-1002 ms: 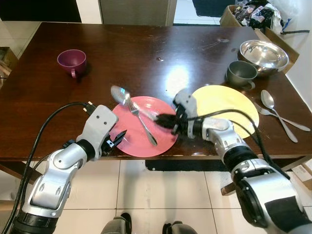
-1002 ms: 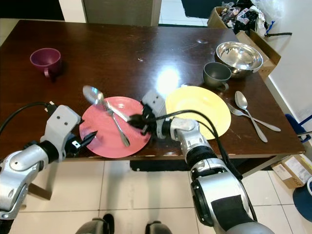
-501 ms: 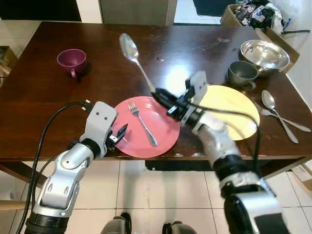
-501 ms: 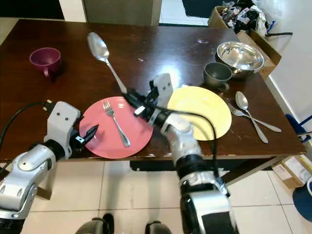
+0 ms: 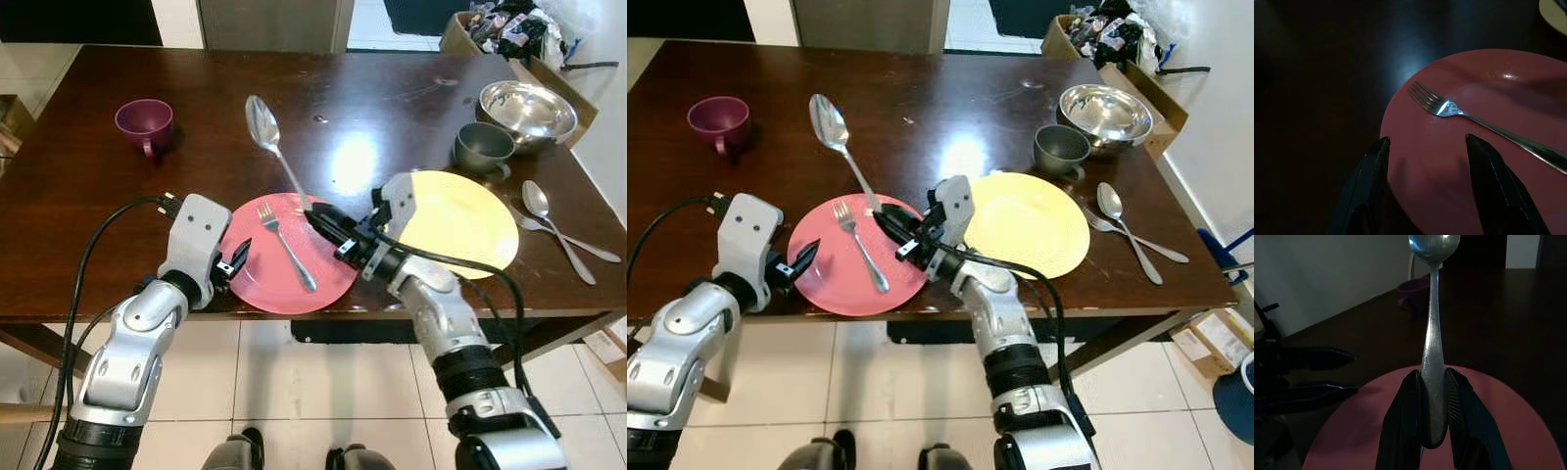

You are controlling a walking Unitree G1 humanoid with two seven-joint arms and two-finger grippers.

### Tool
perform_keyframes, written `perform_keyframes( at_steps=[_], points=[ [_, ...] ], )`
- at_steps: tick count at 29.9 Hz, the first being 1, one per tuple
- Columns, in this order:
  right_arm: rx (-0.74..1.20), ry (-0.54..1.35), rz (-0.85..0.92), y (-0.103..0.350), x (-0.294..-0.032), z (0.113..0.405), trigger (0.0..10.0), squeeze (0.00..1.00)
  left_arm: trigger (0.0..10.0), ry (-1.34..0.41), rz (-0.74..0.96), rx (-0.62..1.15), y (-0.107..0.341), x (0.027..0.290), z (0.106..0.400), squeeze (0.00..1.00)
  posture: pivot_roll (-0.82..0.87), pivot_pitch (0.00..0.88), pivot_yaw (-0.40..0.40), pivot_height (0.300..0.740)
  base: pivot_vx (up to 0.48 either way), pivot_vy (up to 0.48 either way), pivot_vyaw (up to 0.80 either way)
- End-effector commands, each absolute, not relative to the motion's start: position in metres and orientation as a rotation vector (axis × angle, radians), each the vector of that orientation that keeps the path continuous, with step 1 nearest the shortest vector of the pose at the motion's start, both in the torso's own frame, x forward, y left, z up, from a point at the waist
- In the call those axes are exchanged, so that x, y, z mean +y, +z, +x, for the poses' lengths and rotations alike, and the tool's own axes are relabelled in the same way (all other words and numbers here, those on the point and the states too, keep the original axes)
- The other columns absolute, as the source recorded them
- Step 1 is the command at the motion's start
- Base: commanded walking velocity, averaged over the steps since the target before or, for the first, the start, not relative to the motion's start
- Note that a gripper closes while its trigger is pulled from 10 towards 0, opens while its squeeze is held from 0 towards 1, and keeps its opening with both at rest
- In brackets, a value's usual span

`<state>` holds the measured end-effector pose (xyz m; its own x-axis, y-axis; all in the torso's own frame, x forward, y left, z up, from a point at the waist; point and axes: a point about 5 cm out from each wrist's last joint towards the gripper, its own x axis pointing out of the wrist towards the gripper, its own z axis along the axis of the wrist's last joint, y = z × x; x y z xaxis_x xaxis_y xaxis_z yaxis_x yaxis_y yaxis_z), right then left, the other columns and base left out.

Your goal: Setting the table

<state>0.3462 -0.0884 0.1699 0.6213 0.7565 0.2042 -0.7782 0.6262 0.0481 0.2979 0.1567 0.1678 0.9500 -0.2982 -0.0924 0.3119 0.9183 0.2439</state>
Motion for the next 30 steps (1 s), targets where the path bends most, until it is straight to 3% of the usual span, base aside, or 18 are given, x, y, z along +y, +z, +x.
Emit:
perform_keyframes(
  at_steps=[1, 9, 13, 15, 17, 23, 30],
  points=[
    [-0.146, 0.869, 0.069, 0.163, -0.088, 0.345, 10.0, 0.00, 10.0, -0.309, 0.254, 0.083, 0.160, 0.157, 0.297, 0.00, -0.01, 0.074, 0.028, 0.740, 0.000, 0.000, 0.00],
    [-0.163, 0.860, 0.081, 0.167, -0.086, 0.338, 10.0, 0.00, 10.0, -0.305, 0.271, 0.099, 0.154, 0.159, 0.294, 0.00, 0.01, 0.079, 0.022, 0.740, 0.000, 0.000, 0.00],
    [-0.141, 0.809, 0.022, 0.159, -0.089, 0.336, 10.0, 0.00, 10.0, -0.300, 0.282, 0.117, 0.149, 0.161, 0.291, 0.00, 0.00, 0.077, 0.025, 0.740, 0.000, 0.000, 0.00],
    [-0.174, 0.784, 0.112, 0.169, -0.090, 0.334, 10.0, 0.00, 10.0, -0.294, 0.296, 0.135, 0.143, 0.164, 0.289, 0.00, -0.01, 0.070, 0.026, 0.740, 0.000, 0.000, 0.00],
    [-0.145, 0.729, -0.008, 0.158, -0.095, 0.337, 10.0, 0.00, 10.0, -0.280, 0.301, 0.152, 0.139, 0.166, 0.288, 0.00, -0.02, 0.063, 0.031, 0.740, 0.000, 0.000, 0.00],
    [-0.209, 0.639, 0.040, 0.168, -0.103, 0.335, 10.0, 0.00, 10.0, -0.199, 0.310, 0.204, 0.124, 0.181, 0.283, 0.00, -0.02, 0.062, 0.031, 0.740, 0.000, 0.000, 0.00],
    [-0.342, 0.545, 0.084, 0.189, -0.104, 0.321, 10.0, 0.00, 10.0, 0.047, 0.245, 0.012, 0.153, 0.211, 0.281, 0.00, -0.02, 0.062, 0.042, 0.740, 0.000, 0.000, 0.00]
  ],
)
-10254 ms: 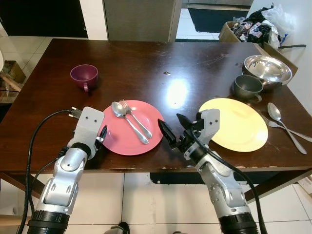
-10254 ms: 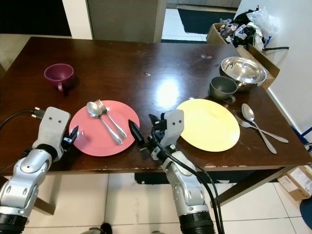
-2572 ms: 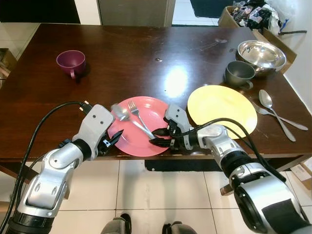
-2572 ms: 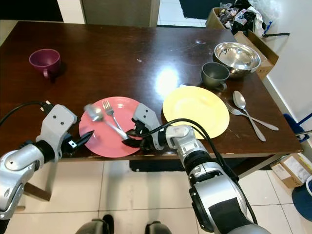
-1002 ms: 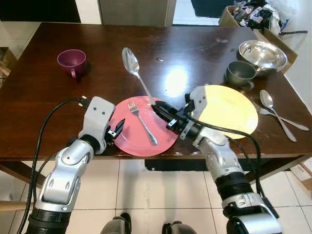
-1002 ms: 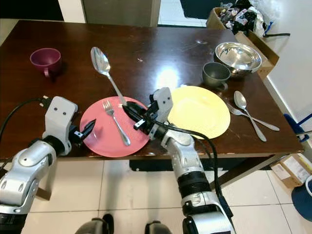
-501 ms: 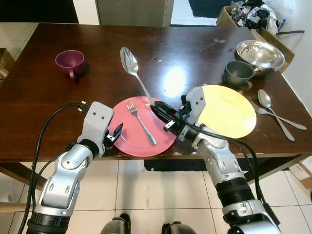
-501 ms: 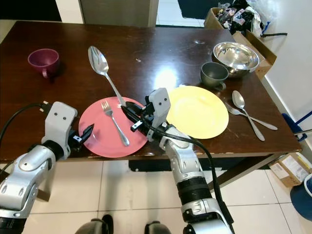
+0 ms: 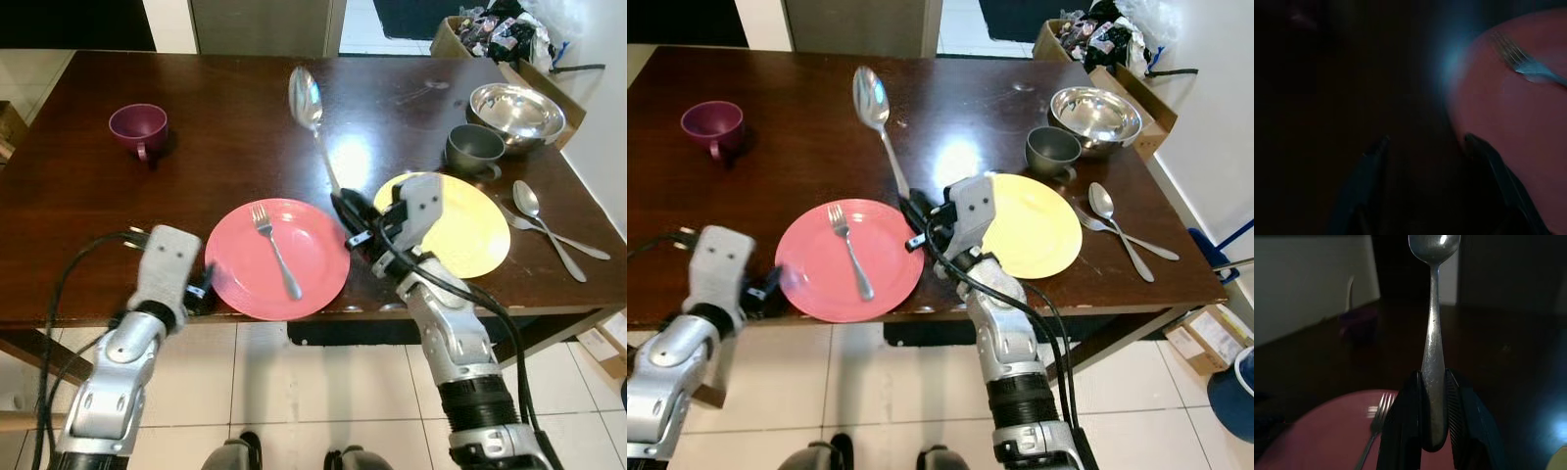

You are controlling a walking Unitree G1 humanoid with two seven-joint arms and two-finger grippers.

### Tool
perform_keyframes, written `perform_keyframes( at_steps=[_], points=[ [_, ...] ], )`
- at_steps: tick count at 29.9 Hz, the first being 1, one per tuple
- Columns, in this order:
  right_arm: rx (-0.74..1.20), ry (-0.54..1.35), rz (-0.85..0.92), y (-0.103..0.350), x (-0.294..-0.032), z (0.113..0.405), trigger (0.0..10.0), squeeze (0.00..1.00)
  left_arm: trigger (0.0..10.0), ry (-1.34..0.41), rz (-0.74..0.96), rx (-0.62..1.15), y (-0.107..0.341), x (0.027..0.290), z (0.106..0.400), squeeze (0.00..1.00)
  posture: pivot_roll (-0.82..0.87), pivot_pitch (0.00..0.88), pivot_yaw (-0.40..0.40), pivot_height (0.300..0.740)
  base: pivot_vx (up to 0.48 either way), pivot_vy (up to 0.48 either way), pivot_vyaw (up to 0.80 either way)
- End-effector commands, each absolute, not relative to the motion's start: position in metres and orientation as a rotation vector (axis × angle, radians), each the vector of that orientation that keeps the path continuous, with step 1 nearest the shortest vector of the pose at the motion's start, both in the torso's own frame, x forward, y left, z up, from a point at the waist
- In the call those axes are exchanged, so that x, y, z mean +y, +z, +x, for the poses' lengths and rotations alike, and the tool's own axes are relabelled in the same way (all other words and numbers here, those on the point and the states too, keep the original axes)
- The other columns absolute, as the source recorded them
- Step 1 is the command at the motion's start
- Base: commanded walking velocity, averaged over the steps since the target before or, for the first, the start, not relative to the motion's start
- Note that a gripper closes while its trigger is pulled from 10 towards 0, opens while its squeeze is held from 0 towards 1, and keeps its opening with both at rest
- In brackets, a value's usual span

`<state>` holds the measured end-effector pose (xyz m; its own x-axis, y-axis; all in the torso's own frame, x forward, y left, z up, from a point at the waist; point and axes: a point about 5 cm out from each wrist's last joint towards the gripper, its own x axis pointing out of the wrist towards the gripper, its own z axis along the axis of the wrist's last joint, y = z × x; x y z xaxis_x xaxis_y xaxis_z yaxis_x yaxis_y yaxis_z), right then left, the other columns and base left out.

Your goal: Setting the table

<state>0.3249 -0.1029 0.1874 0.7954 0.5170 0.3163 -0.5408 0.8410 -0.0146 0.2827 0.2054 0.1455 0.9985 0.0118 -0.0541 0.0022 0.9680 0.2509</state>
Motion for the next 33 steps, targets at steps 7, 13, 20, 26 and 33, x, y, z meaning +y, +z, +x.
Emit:
perform_keyframes(
  at_steps=[7, 13, 20, 26, 33],
  points=[
    [-0.326, 0.450, 0.108, 0.177, -0.106, 0.312, 10.0, 0.00, 10.0, 0.070, 0.229, -0.066, 0.174, 0.216, 0.288, 0.00, -0.03, 0.064, 0.050, 0.740, 0.000, 0.000, 0.00],
    [-0.251, 0.341, 0.107, 0.155, -0.114, 0.296, 10.0, 0.00, 10.0, 0.063, 0.231, -0.128, 0.188, 0.213, 0.287, 0.00, -0.04, 0.049, 0.049, 0.740, 0.000, 0.000, 0.00],
    [-0.215, 0.281, 0.059, 0.142, -0.122, 0.289, 10.0, 0.00, 10.0, 0.067, 0.227, -0.091, 0.174, 0.214, 0.282, 0.00, -0.05, 0.043, 0.045, 0.740, 0.000, 0.000, 0.00],
    [-0.231, 0.122, -0.061, 0.146, -0.153, 0.290, 10.0, 0.00, 10.0, 0.071, 0.247, -0.078, 0.168, 0.214, 0.281, 0.00, -0.06, 0.039, 0.041, 0.740, 0.000, 0.000, 0.00],
    [-0.222, 0.128, -0.067, 0.145, -0.160, 0.285, 10.0, 0.00, 10.0, 0.057, 0.235, -0.067, 0.164, 0.210, 0.283, 0.00, -0.08, 0.041, 0.055, 0.740, 0.000, 0.000, 0.00]
  ],
)
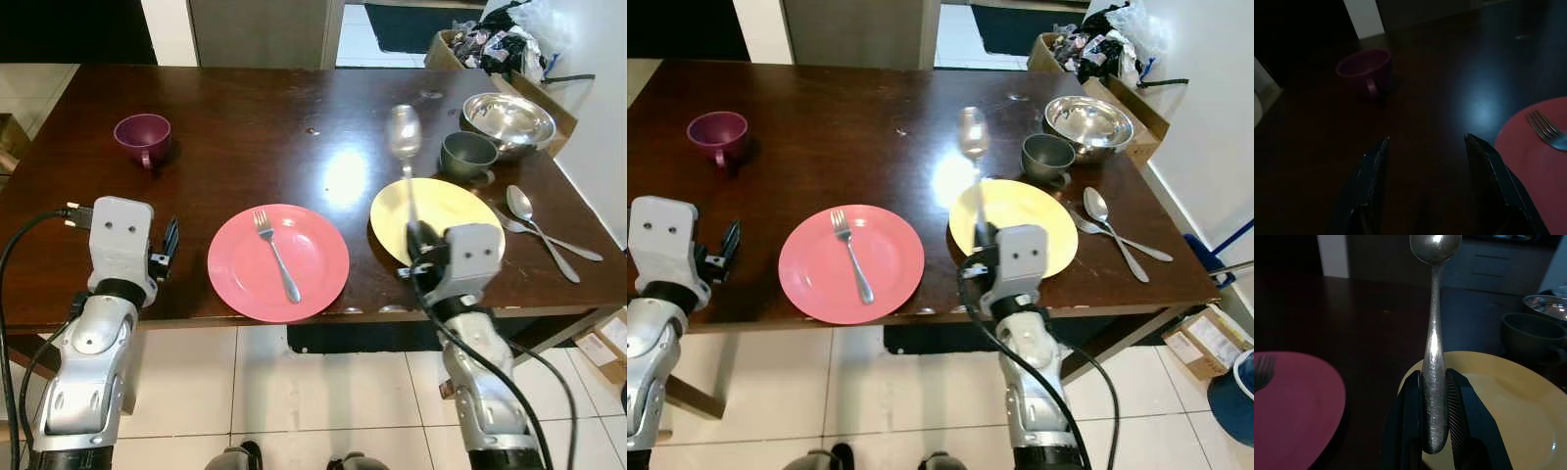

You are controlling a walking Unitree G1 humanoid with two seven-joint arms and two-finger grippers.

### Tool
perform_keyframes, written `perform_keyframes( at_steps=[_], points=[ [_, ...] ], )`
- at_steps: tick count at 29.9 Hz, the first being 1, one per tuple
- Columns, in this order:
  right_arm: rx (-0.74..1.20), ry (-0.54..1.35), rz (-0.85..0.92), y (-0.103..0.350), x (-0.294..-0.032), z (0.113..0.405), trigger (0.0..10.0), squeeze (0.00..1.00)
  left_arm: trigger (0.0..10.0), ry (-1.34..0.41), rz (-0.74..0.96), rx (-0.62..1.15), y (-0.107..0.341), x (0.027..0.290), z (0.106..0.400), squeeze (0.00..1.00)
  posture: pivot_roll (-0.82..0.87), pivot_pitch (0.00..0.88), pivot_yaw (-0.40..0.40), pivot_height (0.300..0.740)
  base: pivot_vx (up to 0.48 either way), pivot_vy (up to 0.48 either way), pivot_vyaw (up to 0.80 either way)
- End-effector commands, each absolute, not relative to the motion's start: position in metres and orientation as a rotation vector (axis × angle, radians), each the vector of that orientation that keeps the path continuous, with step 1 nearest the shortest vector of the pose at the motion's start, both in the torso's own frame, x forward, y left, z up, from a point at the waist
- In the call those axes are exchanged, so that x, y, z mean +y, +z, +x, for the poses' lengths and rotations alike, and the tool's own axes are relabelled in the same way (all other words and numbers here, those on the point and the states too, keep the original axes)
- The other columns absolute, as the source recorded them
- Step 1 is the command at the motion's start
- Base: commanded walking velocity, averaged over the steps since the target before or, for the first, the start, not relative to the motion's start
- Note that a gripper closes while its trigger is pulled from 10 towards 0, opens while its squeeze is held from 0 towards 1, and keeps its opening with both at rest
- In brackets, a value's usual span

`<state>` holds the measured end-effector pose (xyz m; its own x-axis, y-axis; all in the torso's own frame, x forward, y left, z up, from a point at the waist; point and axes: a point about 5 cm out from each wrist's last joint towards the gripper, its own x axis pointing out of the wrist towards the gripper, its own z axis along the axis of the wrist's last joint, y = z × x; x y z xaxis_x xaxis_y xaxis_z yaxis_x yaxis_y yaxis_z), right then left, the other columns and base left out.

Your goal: Setting the table

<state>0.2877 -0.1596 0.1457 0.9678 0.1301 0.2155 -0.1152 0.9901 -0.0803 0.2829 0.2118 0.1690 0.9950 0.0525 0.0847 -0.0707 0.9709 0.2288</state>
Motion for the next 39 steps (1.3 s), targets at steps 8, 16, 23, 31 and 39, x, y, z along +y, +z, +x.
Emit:
perform_keyframes(
  at_steps=[8, 16, 23, 31, 39],
  points=[
    [-0.222, 0.203, -0.012, 0.147, -0.148, 0.285, 10.0, 0.00, 10.0, 0.033, 0.223, -0.065, 0.162, 0.202, 0.289, 0.00, -0.09, 0.035, 0.058, 0.740, 0.000, 0.000, 0.00],
    [-0.223, 0.274, 0.054, 0.150, -0.130, 0.289, 10.0, 0.00, 10.0, 0.035, 0.220, -0.079, 0.165, 0.200, 0.293, 0.00, -0.08, 0.030, 0.056, 0.740, 0.000, 0.000, 0.00],
    [-0.216, 0.279, 0.061, 0.149, -0.128, 0.289, 10.0, 0.00, 10.0, 0.037, 0.218, -0.076, 0.163, 0.200, 0.293, 0.00, -0.08, 0.027, 0.048, 0.740, 0.000, 0.000, 0.00],
    [-0.212, 0.282, 0.086, 0.150, -0.126, 0.290, 10.0, 0.00, 10.0, 0.038, 0.218, -0.076, 0.162, 0.200, 0.292, 0.00, -0.08, 0.027, 0.048, 0.740, -0.268, 0.000, 0.00],
    [-0.206, 0.285, 0.108, 0.149, -0.123, 0.291, 10.0, 0.00, 10.0, 0.038, 0.222, -0.076, 0.162, 0.201, 0.291, 0.00, -0.07, 0.029, 0.047, 0.740, -0.340, 0.000, 0.00]
  ],
)
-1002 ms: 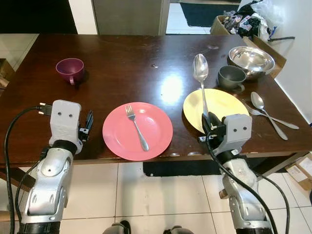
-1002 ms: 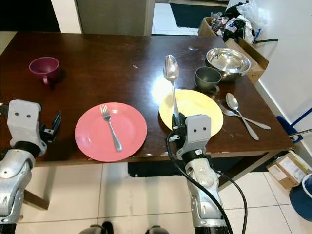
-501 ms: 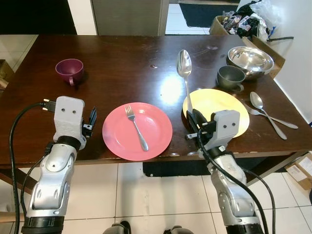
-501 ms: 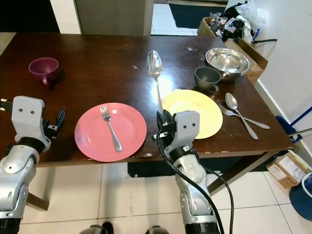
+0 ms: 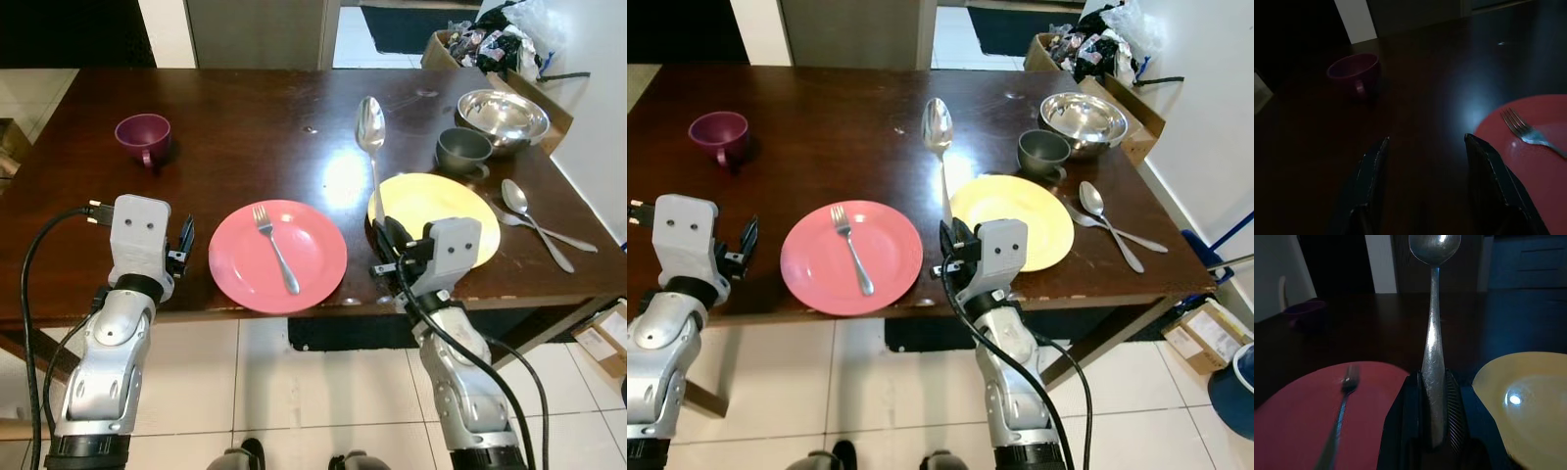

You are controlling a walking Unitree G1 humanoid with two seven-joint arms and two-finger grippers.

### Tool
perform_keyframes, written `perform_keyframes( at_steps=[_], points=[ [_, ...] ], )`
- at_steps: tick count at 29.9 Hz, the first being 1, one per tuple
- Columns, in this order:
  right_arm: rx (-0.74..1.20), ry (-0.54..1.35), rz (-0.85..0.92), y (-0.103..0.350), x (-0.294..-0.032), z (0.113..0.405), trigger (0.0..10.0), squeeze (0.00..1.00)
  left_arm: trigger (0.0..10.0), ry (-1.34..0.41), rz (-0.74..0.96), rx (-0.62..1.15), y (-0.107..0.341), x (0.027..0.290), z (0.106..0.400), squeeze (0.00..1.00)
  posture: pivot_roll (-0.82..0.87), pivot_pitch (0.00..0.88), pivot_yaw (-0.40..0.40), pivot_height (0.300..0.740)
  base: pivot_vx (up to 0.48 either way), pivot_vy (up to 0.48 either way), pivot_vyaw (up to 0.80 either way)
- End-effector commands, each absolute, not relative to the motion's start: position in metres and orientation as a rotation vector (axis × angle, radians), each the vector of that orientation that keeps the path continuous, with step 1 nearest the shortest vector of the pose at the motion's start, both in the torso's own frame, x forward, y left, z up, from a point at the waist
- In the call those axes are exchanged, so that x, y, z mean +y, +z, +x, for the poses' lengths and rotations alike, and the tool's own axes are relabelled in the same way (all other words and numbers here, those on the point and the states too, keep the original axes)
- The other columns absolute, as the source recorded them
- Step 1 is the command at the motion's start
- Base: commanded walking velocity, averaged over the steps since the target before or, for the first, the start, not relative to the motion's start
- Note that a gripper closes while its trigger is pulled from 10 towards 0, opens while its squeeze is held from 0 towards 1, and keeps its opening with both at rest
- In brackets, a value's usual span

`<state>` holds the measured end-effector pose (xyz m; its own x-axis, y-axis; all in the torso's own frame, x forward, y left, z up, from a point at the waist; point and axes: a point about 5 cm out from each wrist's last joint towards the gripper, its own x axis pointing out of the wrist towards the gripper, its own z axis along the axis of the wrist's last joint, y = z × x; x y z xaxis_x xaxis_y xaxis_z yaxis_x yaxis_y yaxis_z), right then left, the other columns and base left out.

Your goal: Setting the table

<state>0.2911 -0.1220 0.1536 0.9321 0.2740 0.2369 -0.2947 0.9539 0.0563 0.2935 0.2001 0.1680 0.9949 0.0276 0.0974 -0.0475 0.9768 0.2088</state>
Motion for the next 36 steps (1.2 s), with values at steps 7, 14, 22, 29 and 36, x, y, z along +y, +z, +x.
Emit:
perform_keyframes(
  at_steps=[7, 14, 22, 29, 36],
  points=[
    [-0.203, 0.286, 0.110, 0.1479, -0.1224, 0.2916, 10.0, 0.00, 10.0, 0.037, 0.223, -0.075, 0.1622, 0.2010, 0.2905, 0.00, -0.07, 0.029, 0.048, 0.740, -0.364, 0.000, 0.00],
    [-0.202, 0.287, 0.112, 0.1474, -0.1219, 0.2918, 10.0, 0.00, 10.0, 0.036, 0.225, -0.075, 0.1625, 0.2015, 0.2904, 0.00, -0.06, 0.026, 0.051, 0.740, -0.365, 0.000, 0.00],
    [-0.202, 0.292, 0.114, 0.1470, -0.1210, 0.2925, 10.0, 0.00, 10.0, 0.036, 0.226, -0.076, 0.1626, 0.2021, 0.2905, 0.00, -0.06, 0.023, 0.051, 0.740, -0.364, 0.000, 0.00],
    [-0.204, 0.297, 0.116, 0.1476, -0.1200, 0.2931, 10.0, 0.00, 10.0, 0.036, 0.226, -0.076, 0.1626, 0.2023, 0.2902, 0.00, -0.06, 0.017, 0.052, 0.740, -0.364, 0.000, 0.00],
    [-0.204, 0.301, 0.118, 0.1473, -0.1196, 0.2934, 10.0, 0.00, 10.0, 0.035, 0.225, -0.077, 0.1627, 0.2018, 0.2899, 0.00, -0.06, 0.017, 0.052, 0.740, -0.365, 0.000, 0.00]
  ],
)
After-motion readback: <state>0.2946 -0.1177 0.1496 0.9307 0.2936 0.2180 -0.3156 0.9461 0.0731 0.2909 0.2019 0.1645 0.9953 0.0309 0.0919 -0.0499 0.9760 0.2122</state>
